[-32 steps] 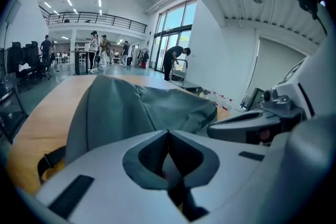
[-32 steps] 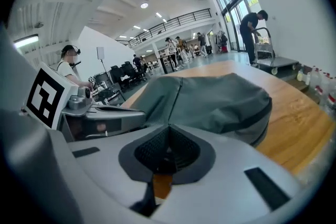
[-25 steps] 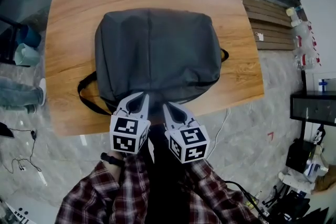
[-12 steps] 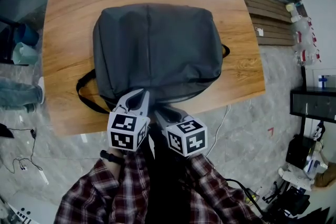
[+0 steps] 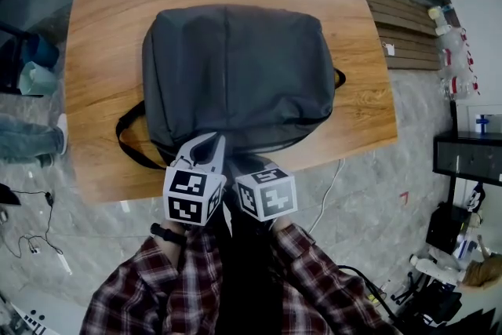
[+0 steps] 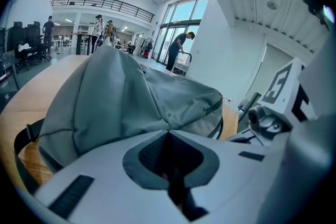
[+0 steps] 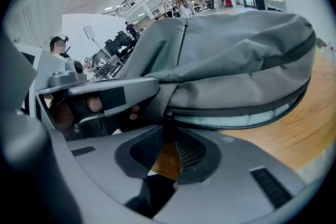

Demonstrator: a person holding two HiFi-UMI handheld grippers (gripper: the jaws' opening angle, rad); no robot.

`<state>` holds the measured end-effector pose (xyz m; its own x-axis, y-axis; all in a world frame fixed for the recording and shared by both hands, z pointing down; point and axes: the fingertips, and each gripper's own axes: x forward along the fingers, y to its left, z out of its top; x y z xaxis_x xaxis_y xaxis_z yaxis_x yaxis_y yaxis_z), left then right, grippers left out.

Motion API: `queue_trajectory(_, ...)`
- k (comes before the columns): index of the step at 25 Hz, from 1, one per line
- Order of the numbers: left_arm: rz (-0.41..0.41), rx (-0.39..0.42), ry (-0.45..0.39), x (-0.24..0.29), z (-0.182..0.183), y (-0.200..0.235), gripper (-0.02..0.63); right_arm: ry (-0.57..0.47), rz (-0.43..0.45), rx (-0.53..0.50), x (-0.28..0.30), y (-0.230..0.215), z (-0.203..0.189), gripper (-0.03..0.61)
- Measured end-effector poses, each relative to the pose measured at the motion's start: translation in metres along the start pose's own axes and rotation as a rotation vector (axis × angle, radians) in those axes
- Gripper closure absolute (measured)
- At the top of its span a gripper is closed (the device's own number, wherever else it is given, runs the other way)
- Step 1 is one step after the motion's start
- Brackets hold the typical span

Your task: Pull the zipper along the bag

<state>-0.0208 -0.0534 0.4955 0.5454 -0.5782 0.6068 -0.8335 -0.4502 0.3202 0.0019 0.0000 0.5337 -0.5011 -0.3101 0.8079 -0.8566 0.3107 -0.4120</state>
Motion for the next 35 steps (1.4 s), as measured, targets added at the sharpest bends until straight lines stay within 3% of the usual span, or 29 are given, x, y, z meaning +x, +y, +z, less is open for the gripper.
queue_trajectory(2,-0.002,-0.002,0.001,0.0,0.001,0.001,0.603,0.009,0.002,-0.007,0.001,0.002,0.001,0.51)
queue_trajectory(4,-0.007,-0.002,0.001,0.0,0.001,0.001,0.603,0.012,0.011,0.002,-0.001,0.005,0.002,0.558)
queue_trajectory(15,-0.028,0.085,0.006,0.002,-0.002,0.002,0.603,0.016,-0.044,-0.097,-0.012,-0.001,0.004,0.561)
queue_trajectory(19,-0.058,0.069,0.021,0.005,-0.003,0.004,0.603,0.001,-0.051,-0.101,-0.018,-0.011,0.006,0.561)
queue_trajectory(26,-0.108,0.035,0.024,0.004,-0.004,0.005,0.603,0.005,-0.161,-0.086,-0.058,-0.069,0.003,0.561)
queue_trajectory(31,-0.132,-0.009,0.043,0.004,-0.004,0.009,0.603,0.036,-0.234,-0.181,-0.073,-0.093,0.007,0.561)
queue_trajectory(35,-0.138,-0.026,0.053,0.004,-0.005,0.012,0.603,0.056,-0.294,-0.194,-0.09,-0.128,0.006,0.561)
